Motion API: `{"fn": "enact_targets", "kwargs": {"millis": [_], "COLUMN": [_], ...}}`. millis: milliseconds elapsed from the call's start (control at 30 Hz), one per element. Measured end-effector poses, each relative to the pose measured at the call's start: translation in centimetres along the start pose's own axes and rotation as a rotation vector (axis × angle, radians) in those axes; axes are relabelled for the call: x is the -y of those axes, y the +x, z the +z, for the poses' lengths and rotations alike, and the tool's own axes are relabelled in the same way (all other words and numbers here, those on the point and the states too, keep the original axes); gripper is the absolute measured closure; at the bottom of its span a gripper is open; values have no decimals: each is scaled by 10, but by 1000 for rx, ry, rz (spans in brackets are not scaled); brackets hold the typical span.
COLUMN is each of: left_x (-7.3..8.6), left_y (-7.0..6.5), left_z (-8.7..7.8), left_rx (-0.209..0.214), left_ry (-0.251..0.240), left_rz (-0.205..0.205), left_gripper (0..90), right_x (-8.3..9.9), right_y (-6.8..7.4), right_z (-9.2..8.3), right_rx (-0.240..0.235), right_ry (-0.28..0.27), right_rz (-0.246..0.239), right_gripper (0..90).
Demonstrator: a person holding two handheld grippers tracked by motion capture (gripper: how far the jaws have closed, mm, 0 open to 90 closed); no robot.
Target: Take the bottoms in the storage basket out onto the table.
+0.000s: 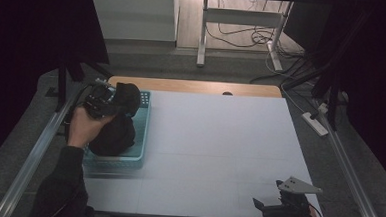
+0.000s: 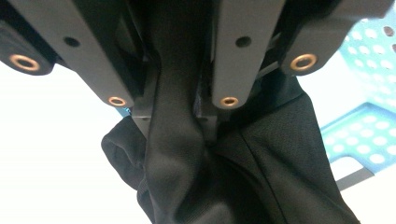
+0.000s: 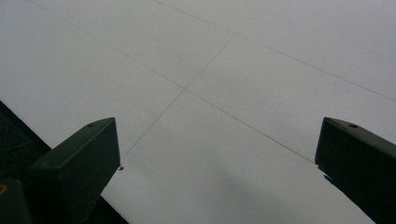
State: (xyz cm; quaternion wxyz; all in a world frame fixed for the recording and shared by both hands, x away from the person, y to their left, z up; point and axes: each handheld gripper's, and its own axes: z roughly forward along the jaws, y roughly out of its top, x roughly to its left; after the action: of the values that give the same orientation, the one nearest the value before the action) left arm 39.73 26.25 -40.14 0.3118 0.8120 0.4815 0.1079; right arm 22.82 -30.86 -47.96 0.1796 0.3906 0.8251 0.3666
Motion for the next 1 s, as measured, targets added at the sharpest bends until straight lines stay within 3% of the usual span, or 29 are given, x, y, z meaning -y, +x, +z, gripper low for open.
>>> {"fn": "enact_targets", "kwargs": {"millis": [400,1000], "left_x": [-18,-42], "left_y": [-6,-22], "left_z": [-24,-43], "left_rx": [-8,-2], "left_ry": [-30,-60], "left_rz": [24,71], "left_gripper": [775,774], "right_x": [0,0], "right_y": [0,0], "right_z": [0,0], "right_rx": [1,-1], "right_ry": [1,-5], "right_rz": [1,4], "right_gripper": [3,3]}}
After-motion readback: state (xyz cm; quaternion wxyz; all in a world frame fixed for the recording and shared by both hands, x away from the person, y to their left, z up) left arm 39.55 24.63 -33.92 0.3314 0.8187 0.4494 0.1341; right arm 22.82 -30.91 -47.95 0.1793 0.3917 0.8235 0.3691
